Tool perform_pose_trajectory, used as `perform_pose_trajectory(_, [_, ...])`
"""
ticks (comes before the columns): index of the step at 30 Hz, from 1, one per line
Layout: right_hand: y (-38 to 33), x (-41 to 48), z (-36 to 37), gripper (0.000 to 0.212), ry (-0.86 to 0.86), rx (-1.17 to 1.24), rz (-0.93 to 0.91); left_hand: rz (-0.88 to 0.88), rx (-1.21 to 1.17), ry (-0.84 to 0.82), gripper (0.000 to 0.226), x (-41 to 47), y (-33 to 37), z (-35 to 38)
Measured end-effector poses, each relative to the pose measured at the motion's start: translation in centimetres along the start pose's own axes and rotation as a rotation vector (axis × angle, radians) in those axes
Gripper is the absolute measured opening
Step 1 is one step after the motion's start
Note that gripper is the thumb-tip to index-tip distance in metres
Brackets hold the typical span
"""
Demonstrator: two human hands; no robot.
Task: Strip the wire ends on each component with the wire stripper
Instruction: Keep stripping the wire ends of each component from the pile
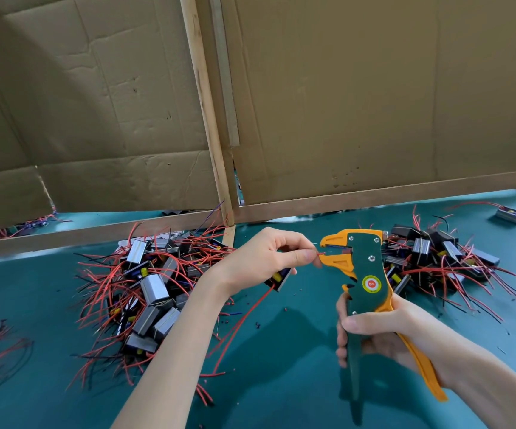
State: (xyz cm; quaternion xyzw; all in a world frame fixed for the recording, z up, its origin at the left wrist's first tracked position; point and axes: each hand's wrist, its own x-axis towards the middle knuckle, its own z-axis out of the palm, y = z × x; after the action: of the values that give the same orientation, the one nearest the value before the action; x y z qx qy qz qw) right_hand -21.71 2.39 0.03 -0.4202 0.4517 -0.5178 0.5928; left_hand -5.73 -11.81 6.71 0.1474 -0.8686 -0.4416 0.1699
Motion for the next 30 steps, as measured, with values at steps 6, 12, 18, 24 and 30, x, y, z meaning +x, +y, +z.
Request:
perform_pose_trajectory(6, [0.3,-0.5,-0.2,0.041,0.033,-0.088,0.056,-0.012,0.037,-0.043,0.017,-0.2,0.0,-0.3])
perform_pose_trajectory(12, [1.2,-0.2,1.0,0.042,0.216,-0.129,0.077,-0.09,0.047,-0.053,0.015,-0.2,-0.7,-0.6])
perform_pose_trajectory(18, [1.1,0.7,1.2,0.025,0.085,0.138,0.072,-0.163,0.085,0.065,0.017,0.2,-1.7,-0.4])
perform_pose_trajectory(24, [2.1,1.5,-0.9,0.021,0.189,0.339,0.222,-0.064,0.167,0.494,0.013,1.3,-1.9,-0.7])
perform_pose_trajectory(30, [2.3,1.7,-1.6,0.017,0.145,0.464,0.353,0.114,-0.047,0.781,0.016,6.0,1.1,2.3])
